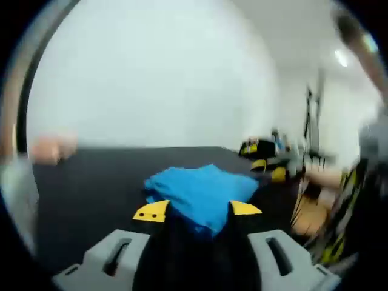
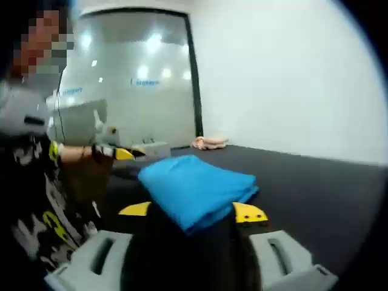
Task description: Spread out the cloth and fold it
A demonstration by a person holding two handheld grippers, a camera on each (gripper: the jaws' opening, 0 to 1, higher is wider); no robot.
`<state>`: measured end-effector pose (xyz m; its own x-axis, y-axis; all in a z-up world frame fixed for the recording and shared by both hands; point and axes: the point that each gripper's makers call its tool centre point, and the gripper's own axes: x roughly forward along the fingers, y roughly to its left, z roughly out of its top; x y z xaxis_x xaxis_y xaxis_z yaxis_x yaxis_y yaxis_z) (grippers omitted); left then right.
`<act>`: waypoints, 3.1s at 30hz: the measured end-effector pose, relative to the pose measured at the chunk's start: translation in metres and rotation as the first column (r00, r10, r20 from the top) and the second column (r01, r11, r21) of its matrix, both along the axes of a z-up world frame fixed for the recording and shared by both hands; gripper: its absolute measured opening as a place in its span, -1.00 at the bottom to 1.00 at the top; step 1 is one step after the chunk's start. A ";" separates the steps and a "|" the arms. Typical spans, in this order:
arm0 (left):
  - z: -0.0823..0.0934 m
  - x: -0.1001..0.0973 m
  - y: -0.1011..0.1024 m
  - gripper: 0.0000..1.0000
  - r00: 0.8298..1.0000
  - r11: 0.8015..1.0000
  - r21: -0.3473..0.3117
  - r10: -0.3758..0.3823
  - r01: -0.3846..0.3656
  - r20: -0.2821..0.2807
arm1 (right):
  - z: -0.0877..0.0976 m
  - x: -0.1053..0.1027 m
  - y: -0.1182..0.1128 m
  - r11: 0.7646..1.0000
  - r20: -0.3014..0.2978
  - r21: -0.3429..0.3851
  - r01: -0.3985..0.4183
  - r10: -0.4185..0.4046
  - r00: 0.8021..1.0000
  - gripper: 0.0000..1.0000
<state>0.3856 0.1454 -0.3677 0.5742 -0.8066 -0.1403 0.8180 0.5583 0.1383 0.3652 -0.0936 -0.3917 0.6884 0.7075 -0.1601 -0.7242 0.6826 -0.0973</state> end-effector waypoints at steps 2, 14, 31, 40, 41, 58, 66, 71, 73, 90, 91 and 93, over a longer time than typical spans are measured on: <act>-0.022 -0.002 -0.009 -0.23 0.995 0.998 0.026 0.055 -0.053 -0.082 | -0.013 0.002 0.006 1.000 -0.048 -0.021 0.010 -0.011 0.999 -0.31; -0.067 0.018 -0.023 -0.95 0.904 0.982 0.069 0.186 -0.173 -0.384 | -0.031 0.025 0.036 0.996 -0.113 -0.072 -0.047 0.039 0.993 -0.76; -0.040 -0.066 -0.021 -0.97 0.936 0.997 0.024 0.080 -0.076 -0.344 | -0.008 -0.053 0.033 0.996 -0.106 -0.036 -0.081 0.077 0.991 -0.90; -0.059 -0.081 -0.007 -0.88 0.902 0.998 -0.043 0.025 -0.048 -0.431 | -0.027 -0.084 0.044 0.992 -0.168 0.020 -0.126 0.127 0.978 -0.85; -0.056 -0.080 -0.005 -0.78 0.899 0.997 -0.064 0.004 -0.036 -0.437 | -0.024 -0.087 0.044 0.988 -0.180 0.033 -0.153 0.157 0.971 -0.69; -0.060 0.018 -0.015 -0.49 0.562 0.939 -0.184 0.011 -0.290 -0.827 | -0.015 0.026 -0.001 0.897 -0.477 0.372 0.239 -0.036 0.878 -0.25; -0.050 0.032 -0.006 -0.53 0.689 0.950 -0.149 0.087 -0.275 -0.719 | -0.025 0.026 0.021 0.915 -0.529 0.331 0.233 -0.024 0.848 -0.34; -0.047 0.037 -0.004 -0.57 0.592 0.902 -0.259 -0.004 -0.347 -0.806 | -0.025 0.024 0.034 0.927 -0.513 0.320 0.193 -0.001 0.858 -0.39; -0.054 0.033 -0.009 -0.59 0.570 0.914 -0.238 -0.009 -0.329 -0.822 | -0.027 0.026 0.032 0.931 -0.513 0.306 0.197 -0.013 0.858 -0.45; -0.032 0.024 -0.038 -1.00 0.656 0.923 -0.305 -0.080 -0.236 -0.750 | -0.003 0.029 0.025 0.936 -0.388 0.322 0.139 -0.004 0.922 -0.93; -0.030 0.025 -0.043 -1.00 0.650 0.932 -0.284 -0.075 -0.223 -0.757 | 0.001 0.030 0.023 0.931 -0.389 0.336 0.140 0.002 0.921 -0.93; -0.023 0.028 -0.047 -1.00 0.665 0.941 -0.270 -0.070 -0.203 -0.743 | 0.006 0.033 0.020 0.930 -0.392 0.339 0.140 0.004 0.920 -0.93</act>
<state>0.4137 0.0979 -0.3910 0.4449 -0.8456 -0.2952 0.5304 0.5143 -0.6739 0.3977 -0.0733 -0.3860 0.6741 0.7196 -0.1666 -0.6062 0.6678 0.4318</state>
